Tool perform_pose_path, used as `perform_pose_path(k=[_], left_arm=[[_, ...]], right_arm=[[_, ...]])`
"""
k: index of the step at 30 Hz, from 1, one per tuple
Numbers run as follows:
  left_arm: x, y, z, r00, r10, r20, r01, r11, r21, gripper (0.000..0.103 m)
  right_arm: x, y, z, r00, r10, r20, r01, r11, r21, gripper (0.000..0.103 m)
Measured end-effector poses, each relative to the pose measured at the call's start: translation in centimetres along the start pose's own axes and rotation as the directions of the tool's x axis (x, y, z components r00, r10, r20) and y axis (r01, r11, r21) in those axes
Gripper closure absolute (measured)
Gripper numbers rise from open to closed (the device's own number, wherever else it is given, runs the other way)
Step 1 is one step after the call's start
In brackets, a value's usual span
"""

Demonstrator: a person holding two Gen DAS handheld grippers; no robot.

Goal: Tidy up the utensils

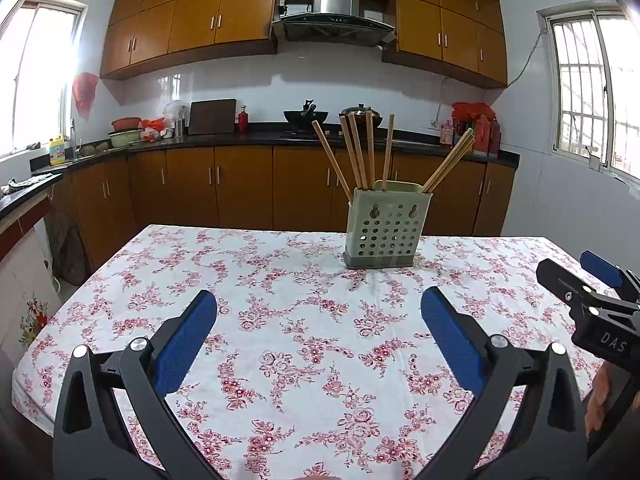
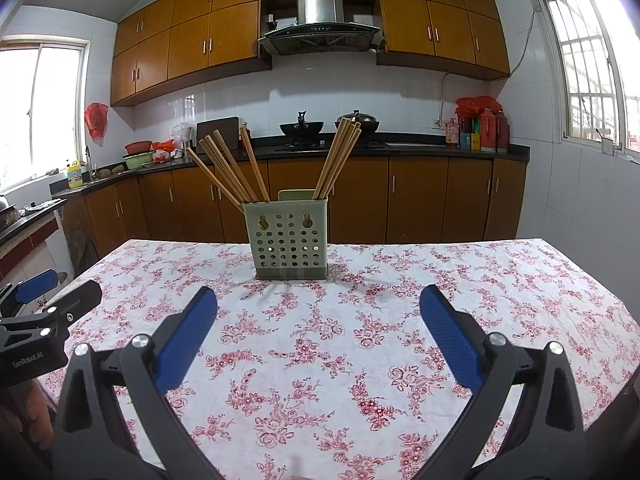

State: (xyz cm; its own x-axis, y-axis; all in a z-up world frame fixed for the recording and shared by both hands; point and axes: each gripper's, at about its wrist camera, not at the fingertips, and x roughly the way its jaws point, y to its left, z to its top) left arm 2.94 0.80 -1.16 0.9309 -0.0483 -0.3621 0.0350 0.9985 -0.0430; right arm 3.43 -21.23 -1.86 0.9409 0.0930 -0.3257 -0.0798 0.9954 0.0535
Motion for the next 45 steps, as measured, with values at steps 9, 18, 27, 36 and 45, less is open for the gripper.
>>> perform_pose_path(k=[9, 18, 27, 36, 45], left_arm=[[-0.01, -0.01, 0.03, 1.000, 0.000, -0.001, 0.000, 1.000, -0.002, 0.002], [0.03, -0.03, 0.06, 1.000, -0.001, -0.001, 0.001, 1.000, -0.002, 0.002], [0.02, -0.12, 0.11, 1.000, -0.002, -0.001, 0.002, 1.000, -0.001, 0.002], [0.02, -0.18, 0.12, 1.000, -0.002, -0.002, 0.002, 1.000, -0.003, 0.002], [0.06, -0.27, 0.14, 1.000, -0.002, -0.002, 0.002, 1.000, -0.003, 0.002]], right_arm=[[0.02, -0.07, 0.03, 1.000, -0.001, 0.000, 0.001, 1.000, 0.000, 0.004], [0.02, -0.06, 0.05, 1.000, 0.000, 0.000, 0.000, 1.000, 0.001, 0.004], [0.19, -0.04, 0.02, 1.000, -0.001, -0.002, 0.001, 1.000, 0.003, 0.004], [0.18, 0.00, 0.07, 1.000, -0.002, -0.003, 0.002, 1.000, 0.003, 0.004], [0.19, 0.05, -0.02, 1.000, -0.002, -0.004, 0.002, 1.000, 0.004, 0.004]])
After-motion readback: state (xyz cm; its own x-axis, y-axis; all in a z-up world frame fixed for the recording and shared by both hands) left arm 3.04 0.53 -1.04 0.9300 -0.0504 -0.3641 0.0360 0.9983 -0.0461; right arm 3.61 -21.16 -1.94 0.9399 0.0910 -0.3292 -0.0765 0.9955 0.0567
